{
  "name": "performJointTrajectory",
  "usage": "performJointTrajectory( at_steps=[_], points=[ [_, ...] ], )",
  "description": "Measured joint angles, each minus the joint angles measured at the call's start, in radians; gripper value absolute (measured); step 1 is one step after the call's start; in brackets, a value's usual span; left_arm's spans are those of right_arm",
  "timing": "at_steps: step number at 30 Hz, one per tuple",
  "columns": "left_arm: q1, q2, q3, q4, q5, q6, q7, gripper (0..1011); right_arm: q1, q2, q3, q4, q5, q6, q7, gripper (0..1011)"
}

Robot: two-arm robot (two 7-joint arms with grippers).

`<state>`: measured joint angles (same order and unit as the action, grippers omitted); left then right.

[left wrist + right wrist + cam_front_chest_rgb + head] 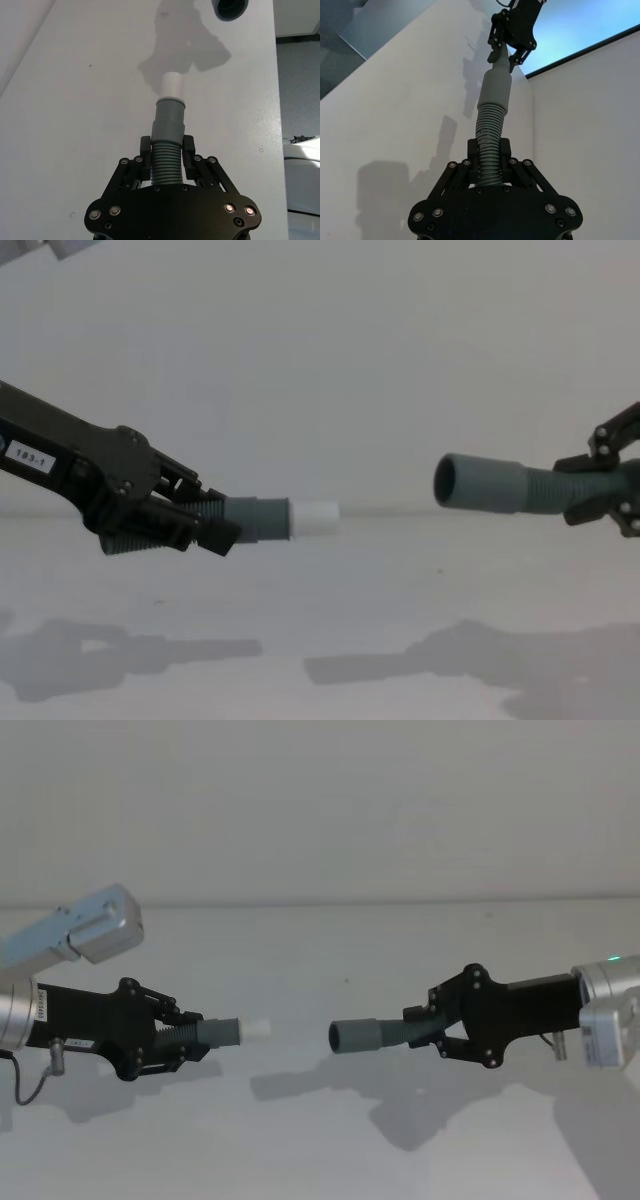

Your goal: Use both hands to pick up one end of the pipe from the table, align the ends, and insert them.

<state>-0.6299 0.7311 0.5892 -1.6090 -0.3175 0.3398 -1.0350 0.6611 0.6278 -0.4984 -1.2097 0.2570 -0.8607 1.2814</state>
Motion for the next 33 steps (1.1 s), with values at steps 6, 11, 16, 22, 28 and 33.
performJointTrajectory(
  at_steps=[6, 11, 16, 22, 28, 33],
  points=[
    [0.000, 0.000, 0.000, 0.000, 0.000, 0.000, 0.000, 332, 0.002, -0.013, -0.004, 0.003, -0.034, 0.013, -0.024, 214],
    [0.000, 0.000, 0.000, 0.000, 0.000, 0.000, 0.000, 332, 0.004, -0.024, -0.010, 0.005, -0.063, 0.024, -0.044, 214],
    [0.000, 0.000, 0.000, 0.000, 0.000, 0.000, 0.000, 332, 0.006, -0.037, -0.017, 0.007, -0.098, 0.038, -0.066, 214],
    [0.000, 0.000, 0.000, 0.000, 0.000, 0.000, 0.000, 332, 0.009, -0.052, -0.025, 0.013, -0.134, 0.053, -0.090, 214],
    [0.000, 0.000, 0.000, 0.000, 0.000, 0.000, 0.000, 332, 0.014, -0.065, -0.033, 0.024, -0.160, 0.062, -0.107, 214],
    [0.000, 0.000, 0.000, 0.000, 0.000, 0.000, 0.000, 332, 0.020, -0.076, -0.040, 0.036, -0.181, 0.067, -0.122, 214]
  ],
)
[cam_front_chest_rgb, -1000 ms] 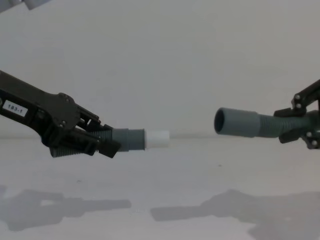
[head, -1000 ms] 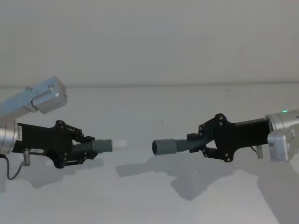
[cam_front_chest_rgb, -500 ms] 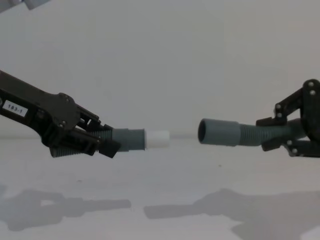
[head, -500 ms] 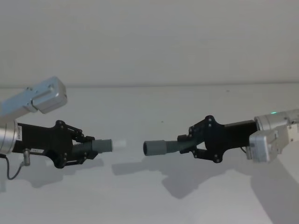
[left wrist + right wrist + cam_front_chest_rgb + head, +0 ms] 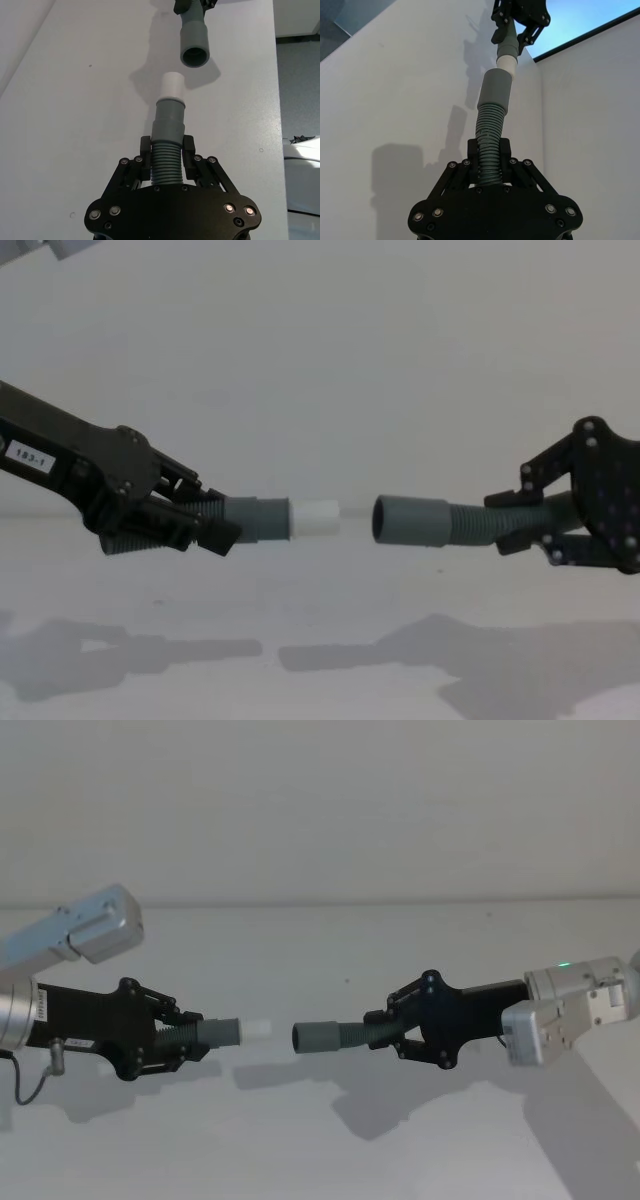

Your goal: Use both hands to pick up one end of the pipe from the table, align the ends, and insert them.

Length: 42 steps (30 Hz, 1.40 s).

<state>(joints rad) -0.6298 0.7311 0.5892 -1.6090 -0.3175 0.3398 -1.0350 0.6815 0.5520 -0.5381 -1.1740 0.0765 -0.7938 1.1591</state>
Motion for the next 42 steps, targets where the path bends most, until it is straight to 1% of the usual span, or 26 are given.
performJointTrajectory(
  at_steps=[9, 17, 35, 42],
  points=[
    [0.000, 0.000, 0.000, 0.000, 0.000, 0.000, 0.000, 332, 0.013, -0.014, -0.010, 0.024, -0.024, -0.001, -0.016, 214],
    [0.000, 0.000, 0.000, 0.000, 0.000, 0.000, 0.000, 332, 0.025, -0.024, -0.018, 0.046, -0.037, -0.008, -0.025, 214],
    [0.000, 0.000, 0.000, 0.000, 0.000, 0.000, 0.000, 332, 0.054, -0.048, -0.037, 0.099, -0.054, -0.025, -0.044, 214],
    [0.000, 0.000, 0.000, 0.000, 0.000, 0.000, 0.000, 332, 0.059, -0.053, -0.044, 0.108, -0.055, -0.028, -0.048, 214]
  ],
)
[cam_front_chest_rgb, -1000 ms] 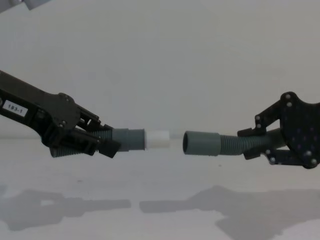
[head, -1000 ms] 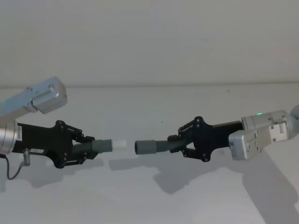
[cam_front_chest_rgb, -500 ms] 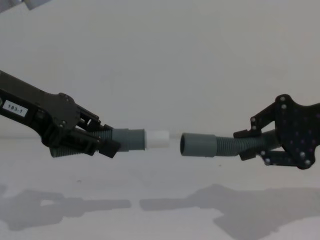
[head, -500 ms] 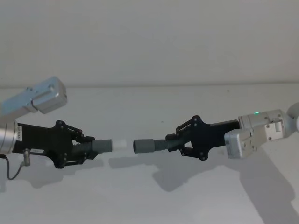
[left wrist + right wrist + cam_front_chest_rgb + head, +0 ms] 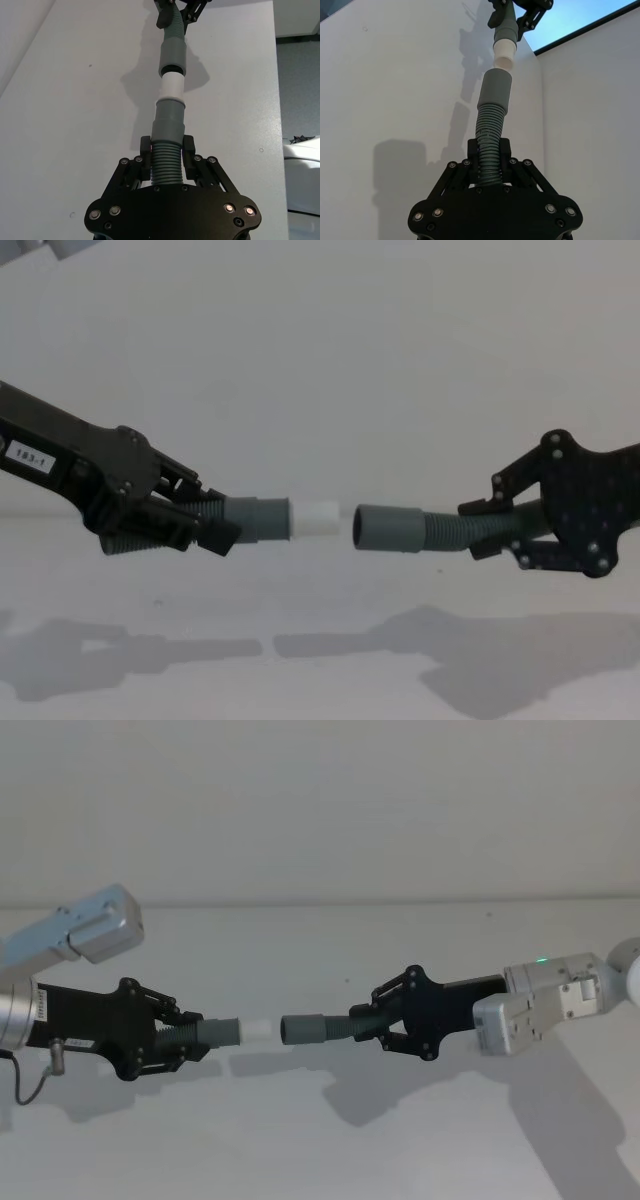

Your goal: Use both hands to pick up one end of the pipe from the table, align the ends, and insert them.

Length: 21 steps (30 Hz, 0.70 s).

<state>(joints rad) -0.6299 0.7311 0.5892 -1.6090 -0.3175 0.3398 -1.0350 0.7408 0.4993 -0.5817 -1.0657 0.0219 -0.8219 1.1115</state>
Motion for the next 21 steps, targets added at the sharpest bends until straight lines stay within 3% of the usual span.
performJointTrajectory(
  at_steps=[21],
  points=[
    [0.000, 0.000, 0.000, 0.000, 0.000, 0.000, 0.000, 332, 0.005, -0.002, -0.018, -0.008, 0.016, 0.001, -0.006, 214]
  ],
)
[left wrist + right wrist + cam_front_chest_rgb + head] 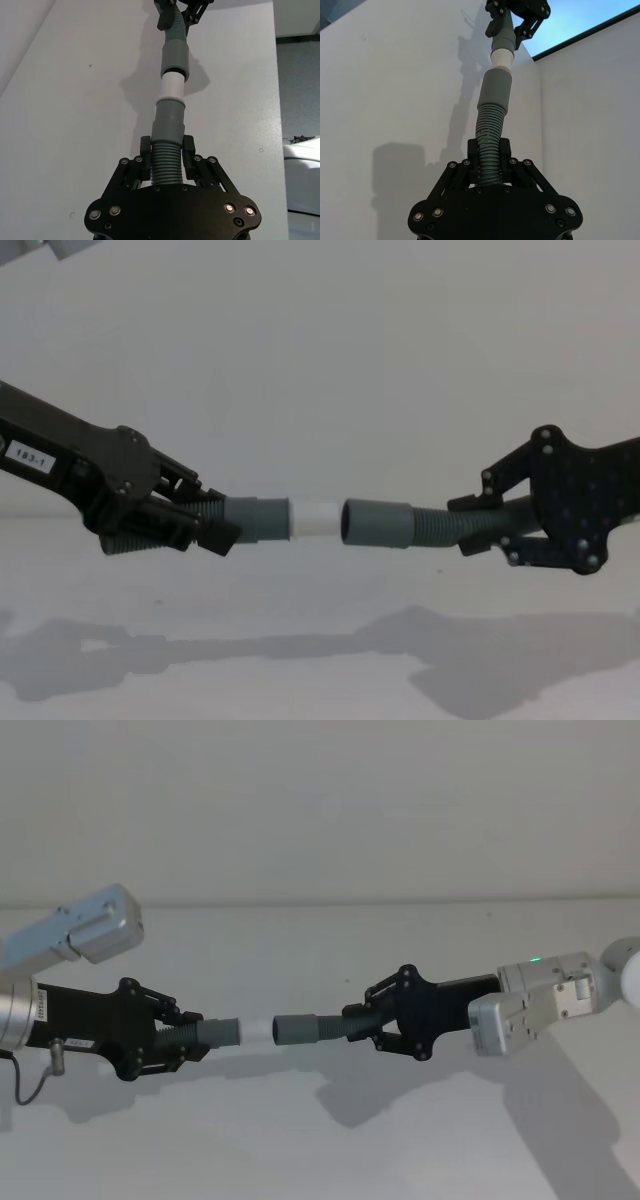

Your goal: Use both hands to pick up one end of the pipe from the table, align the ends, and insert them.

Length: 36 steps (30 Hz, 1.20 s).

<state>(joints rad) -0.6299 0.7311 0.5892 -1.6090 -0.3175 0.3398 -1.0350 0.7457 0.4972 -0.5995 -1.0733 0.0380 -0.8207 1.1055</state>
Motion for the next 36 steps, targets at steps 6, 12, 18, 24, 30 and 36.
performJointTrajectory(
  at_steps=[6, 12, 18, 24, 30, 36],
  points=[
    [0.000, 0.000, 0.000, 0.000, 0.000, 0.000, 0.000, 332, 0.003, 0.000, -0.004, 0.000, 0.005, 0.000, -0.001, 214],
    [0.000, 0.000, 0.000, 0.000, 0.000, 0.000, 0.000, 332, 0.006, 0.001, -0.009, 0.000, 0.011, 0.000, -0.002, 214],
    [0.000, 0.000, 0.000, 0.000, 0.000, 0.000, 0.000, 332, 0.007, 0.003, -0.014, -0.002, 0.018, 0.000, -0.001, 214],
    [0.000, 0.000, 0.000, 0.000, 0.000, 0.000, 0.000, 332, 0.009, 0.005, -0.020, -0.003, 0.024, 0.000, 0.000, 214],
    [0.000, 0.000, 0.000, 0.000, 0.000, 0.000, 0.000, 332, 0.011, 0.006, -0.027, -0.003, 0.030, 0.000, 0.005, 214],
    [0.000, 0.000, 0.000, 0.000, 0.000, 0.000, 0.000, 332, 0.013, 0.005, -0.035, -0.002, 0.034, 0.001, 0.007, 214]
  ],
)
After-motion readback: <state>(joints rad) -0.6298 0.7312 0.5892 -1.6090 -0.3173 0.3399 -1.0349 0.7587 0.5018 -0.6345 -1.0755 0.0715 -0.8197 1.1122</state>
